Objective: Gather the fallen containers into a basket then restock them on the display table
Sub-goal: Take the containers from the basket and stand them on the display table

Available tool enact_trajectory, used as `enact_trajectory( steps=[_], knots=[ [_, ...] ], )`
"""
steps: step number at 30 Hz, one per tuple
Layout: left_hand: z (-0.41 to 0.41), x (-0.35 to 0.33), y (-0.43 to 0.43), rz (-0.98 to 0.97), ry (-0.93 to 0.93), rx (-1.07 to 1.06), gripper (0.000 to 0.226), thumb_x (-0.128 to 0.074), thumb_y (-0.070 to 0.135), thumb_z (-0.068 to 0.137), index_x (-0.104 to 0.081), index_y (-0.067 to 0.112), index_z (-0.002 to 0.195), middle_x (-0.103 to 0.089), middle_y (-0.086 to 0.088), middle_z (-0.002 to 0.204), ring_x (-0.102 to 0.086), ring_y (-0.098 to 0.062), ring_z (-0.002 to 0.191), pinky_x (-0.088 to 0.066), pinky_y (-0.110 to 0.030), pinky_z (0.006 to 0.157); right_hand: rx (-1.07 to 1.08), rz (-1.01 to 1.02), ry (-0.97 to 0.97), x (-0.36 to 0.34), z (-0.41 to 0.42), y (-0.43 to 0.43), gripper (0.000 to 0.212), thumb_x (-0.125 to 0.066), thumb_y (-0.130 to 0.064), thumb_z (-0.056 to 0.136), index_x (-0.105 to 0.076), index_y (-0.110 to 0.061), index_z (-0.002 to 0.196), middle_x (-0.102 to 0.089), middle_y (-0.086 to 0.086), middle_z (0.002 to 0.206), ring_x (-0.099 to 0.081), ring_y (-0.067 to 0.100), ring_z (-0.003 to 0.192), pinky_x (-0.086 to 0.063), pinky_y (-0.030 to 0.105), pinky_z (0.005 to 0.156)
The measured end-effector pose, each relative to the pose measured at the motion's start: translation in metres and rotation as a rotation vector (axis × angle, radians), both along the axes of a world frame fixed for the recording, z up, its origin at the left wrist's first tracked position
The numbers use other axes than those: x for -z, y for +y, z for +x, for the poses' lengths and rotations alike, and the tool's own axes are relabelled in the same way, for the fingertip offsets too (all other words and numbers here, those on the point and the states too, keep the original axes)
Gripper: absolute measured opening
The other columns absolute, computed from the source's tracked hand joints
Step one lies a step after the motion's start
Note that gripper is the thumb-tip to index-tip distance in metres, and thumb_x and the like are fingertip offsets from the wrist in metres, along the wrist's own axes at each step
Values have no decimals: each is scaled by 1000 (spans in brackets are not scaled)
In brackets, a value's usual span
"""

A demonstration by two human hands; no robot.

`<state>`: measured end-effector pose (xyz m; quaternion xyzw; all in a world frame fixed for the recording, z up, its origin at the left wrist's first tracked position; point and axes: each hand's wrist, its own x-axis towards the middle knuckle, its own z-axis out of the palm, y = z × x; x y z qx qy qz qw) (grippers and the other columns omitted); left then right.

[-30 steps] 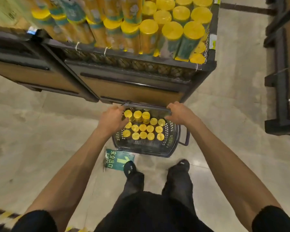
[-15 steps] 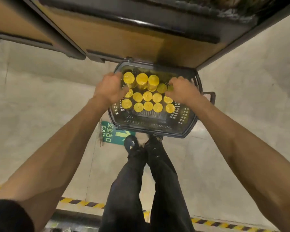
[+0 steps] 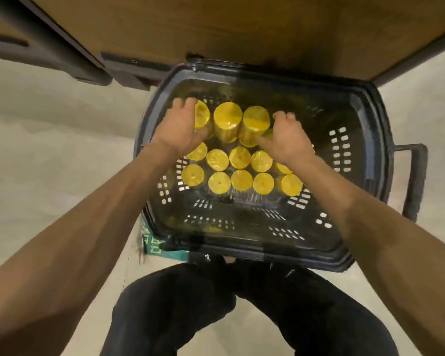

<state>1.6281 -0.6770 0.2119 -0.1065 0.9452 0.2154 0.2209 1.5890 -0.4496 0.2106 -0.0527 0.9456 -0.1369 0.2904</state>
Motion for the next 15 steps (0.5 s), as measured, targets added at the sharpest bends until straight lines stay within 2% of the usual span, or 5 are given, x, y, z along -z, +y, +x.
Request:
enact_trajectory(
  steps=[6, 10, 15],
  knots=[
    [-8, 40, 5, -100, 94, -21, 69, -67, 36, 89, -35, 7, 142, -39, -18, 137, -43, -40, 124, -42, -52, 102, 29, 23, 59, 44, -4, -11, 74, -64, -45, 91, -32, -4, 145, -37, 18, 147, -37, 36, 136, -40, 48, 104],
    [-13, 51, 7, -159, 134, -38, 64, -70, 34, 88, -40, 4, 136, -35, -17, 141, -44, -37, 126, -45, -50, 102, 91, -6, 122, 62, -10, -20, 81, -66, -50, 88, -34, -2, 143, -42, 19, 142, -43, 37, 132, -44, 45, 100],
    [-15, 61, 10, -199, 176, -32, 72, -74, 35, 85, -37, 5, 140, -34, -18, 143, -44, -37, 126, -45, -49, 102, 147, -13, 175, 75, -10, -25, 87, -69, -58, 82, -35, -4, 140, -45, 17, 139, -49, 35, 127, -47, 41, 95]
  ],
)
